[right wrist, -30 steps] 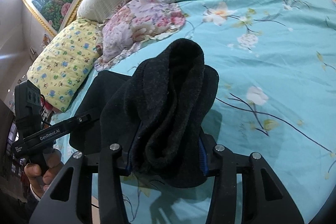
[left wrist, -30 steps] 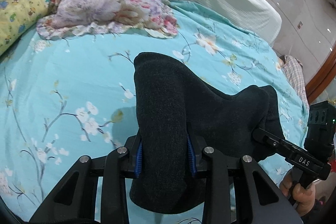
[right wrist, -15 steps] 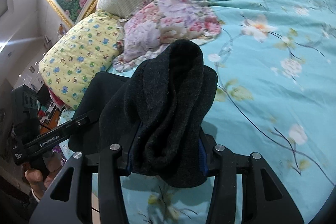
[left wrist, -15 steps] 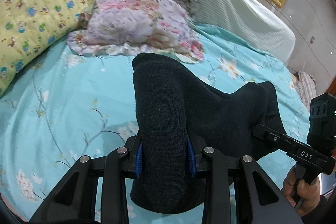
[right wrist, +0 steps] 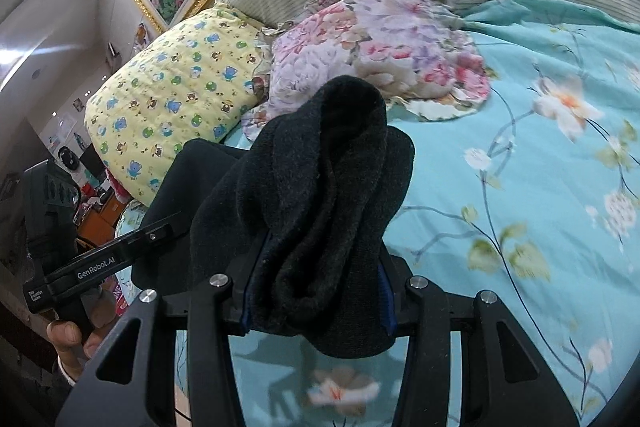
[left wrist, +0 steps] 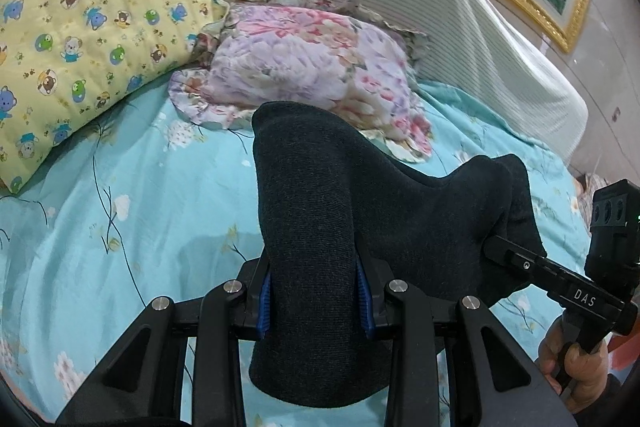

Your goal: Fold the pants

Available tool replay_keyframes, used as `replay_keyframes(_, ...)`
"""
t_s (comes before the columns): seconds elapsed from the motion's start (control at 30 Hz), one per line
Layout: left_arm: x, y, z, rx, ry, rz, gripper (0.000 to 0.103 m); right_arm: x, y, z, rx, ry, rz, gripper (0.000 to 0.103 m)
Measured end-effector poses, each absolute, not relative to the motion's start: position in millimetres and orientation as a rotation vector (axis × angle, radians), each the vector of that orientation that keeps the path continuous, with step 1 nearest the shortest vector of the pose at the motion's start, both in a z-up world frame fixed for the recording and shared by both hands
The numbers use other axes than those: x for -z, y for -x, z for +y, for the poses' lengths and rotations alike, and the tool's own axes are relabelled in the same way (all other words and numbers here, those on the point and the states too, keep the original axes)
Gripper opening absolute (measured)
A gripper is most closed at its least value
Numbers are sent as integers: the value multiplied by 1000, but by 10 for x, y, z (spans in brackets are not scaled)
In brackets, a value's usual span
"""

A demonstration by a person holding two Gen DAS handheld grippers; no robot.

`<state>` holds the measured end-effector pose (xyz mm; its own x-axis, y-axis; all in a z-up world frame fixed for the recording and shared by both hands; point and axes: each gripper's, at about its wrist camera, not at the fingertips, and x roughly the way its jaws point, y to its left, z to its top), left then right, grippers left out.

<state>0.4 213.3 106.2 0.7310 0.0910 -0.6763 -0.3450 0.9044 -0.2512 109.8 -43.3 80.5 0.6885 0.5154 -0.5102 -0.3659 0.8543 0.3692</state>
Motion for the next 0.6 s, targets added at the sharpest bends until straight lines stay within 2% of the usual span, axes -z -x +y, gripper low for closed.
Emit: replay_keyframes(0.6, -675, -407, 2738, -301, 430, 725, 33, -572, -1937, -81, -538, -238, 705, 48)
